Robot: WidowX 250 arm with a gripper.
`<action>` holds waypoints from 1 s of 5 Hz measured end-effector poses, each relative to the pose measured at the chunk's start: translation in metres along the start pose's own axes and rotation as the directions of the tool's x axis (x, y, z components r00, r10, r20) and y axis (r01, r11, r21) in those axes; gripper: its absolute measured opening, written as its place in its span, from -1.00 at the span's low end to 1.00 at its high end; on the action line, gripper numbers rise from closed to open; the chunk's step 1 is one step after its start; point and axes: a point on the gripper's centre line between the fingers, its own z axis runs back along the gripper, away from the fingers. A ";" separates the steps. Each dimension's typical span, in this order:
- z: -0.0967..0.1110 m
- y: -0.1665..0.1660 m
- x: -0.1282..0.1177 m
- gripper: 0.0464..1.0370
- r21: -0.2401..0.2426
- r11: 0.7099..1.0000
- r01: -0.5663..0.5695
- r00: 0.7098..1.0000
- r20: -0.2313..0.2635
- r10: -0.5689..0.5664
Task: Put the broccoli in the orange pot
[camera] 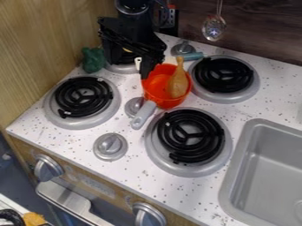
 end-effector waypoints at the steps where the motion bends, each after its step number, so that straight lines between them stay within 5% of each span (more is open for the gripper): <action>1: -0.008 -0.002 -0.002 0.93 -0.002 1.000 -0.001 1.000 -0.024 0.001; 3: -0.024 0.013 0.005 0.93 0.045 0.998 -0.045 0.999 -0.020 0.046; 5: -0.036 0.055 0.032 0.93 0.136 0.990 -0.020 0.995 0.104 0.006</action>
